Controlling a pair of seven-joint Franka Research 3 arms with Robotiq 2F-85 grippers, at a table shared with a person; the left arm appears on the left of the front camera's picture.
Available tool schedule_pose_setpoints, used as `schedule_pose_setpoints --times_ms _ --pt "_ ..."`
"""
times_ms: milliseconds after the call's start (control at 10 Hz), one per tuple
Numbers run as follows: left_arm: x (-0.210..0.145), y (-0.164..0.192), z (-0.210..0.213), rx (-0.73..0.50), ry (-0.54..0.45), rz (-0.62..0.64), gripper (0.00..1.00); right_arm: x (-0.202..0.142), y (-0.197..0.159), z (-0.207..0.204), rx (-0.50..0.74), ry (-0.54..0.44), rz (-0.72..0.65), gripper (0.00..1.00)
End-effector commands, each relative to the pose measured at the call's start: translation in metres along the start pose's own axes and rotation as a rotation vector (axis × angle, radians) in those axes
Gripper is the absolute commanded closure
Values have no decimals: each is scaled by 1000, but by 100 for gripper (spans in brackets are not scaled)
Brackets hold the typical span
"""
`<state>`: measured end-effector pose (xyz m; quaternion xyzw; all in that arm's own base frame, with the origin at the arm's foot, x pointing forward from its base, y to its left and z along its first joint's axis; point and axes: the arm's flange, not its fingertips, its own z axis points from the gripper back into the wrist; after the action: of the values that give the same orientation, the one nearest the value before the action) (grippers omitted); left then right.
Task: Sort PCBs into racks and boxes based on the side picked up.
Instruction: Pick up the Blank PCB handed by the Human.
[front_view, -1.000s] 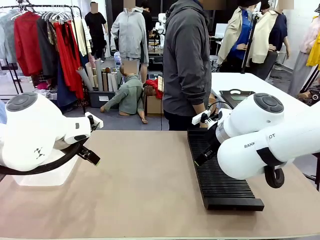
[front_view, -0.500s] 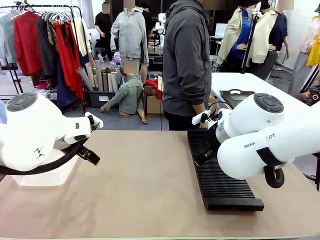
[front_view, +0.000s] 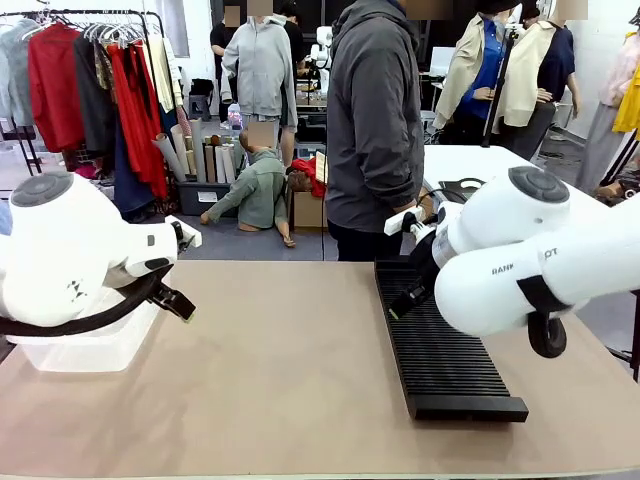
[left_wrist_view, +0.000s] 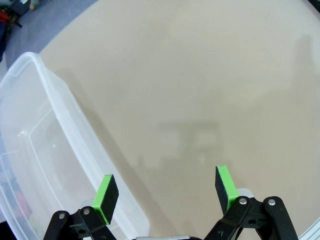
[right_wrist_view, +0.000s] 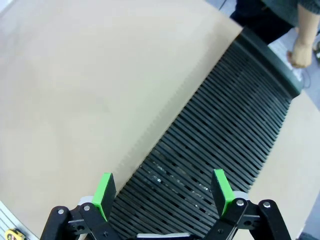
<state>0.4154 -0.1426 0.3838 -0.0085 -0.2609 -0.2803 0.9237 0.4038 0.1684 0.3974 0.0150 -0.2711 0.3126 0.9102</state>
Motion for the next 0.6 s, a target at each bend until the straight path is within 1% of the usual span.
schedule_pose_setpoints --times_ms 0,100,300,400,500 --pt "15 10 16 -25 0 16 0 19 -10 21 44 12 -42 0" --pt "24 17 20 -37 21 21 0 28 -18 28 40 42 -106 0" --pt "54 38 38 -158 83 50 0 56 -33 53 81 48 -289 0" --pt "66 44 47 -223 96 66 0 66 -37 66 97 7 -334 0" --pt "73 52 54 -288 75 95 0 70 -42 79 126 -19 -397 0"
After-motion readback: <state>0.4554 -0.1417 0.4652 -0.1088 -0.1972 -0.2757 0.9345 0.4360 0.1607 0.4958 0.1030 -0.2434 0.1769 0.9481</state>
